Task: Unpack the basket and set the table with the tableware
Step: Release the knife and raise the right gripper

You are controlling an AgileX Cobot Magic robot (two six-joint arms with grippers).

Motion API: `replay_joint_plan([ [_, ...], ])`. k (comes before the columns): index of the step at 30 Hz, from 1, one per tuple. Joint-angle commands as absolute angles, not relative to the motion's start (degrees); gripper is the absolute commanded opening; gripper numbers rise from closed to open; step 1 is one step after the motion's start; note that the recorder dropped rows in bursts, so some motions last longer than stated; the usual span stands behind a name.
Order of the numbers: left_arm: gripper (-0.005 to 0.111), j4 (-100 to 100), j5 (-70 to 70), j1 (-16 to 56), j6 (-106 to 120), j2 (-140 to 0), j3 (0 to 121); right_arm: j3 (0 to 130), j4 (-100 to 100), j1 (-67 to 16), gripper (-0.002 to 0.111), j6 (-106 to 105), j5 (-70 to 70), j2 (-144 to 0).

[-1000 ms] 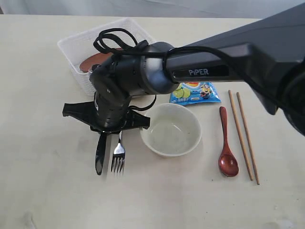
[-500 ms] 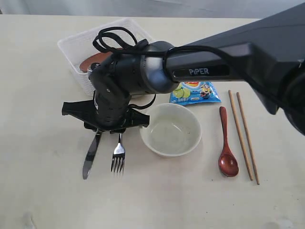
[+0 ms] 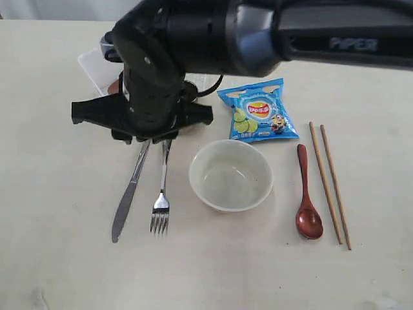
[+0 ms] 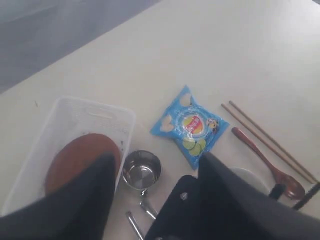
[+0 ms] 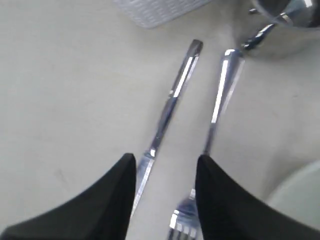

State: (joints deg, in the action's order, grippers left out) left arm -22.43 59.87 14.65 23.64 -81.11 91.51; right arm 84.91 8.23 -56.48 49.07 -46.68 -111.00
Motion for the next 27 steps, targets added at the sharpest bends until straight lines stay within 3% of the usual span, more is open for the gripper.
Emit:
replay_joint_plan([
  [1,0.048,-22.7,60.2,14.4,23.7,-80.6,91.7,85.2,18.2,-55.2,0.038,44.6,-58.7,-103.8],
  [6,0.048,-22.7,60.5,14.4,23.7,-80.7,91.7,84.9,15.4,-46.6,0.038,34.6,-64.7,-96.1],
  [12,0.048,-22.4,59.9,14.4,23.9,-81.6,91.7,80.5,9.6,-32.7,0.039,23.0,-61.2,-90.7],
  [17,0.049,-22.3,57.0,14.4,23.9,-84.6,90.8,77.0,-7.7,-22.4,0.050,5.9,-53.0,-90.7],
  [27,0.049,-5.2,54.1,14.4,27.4,-98.4,88.2,72.8,-18.7,-15.4,0.051,-14.5,-42.5,-90.6],
])
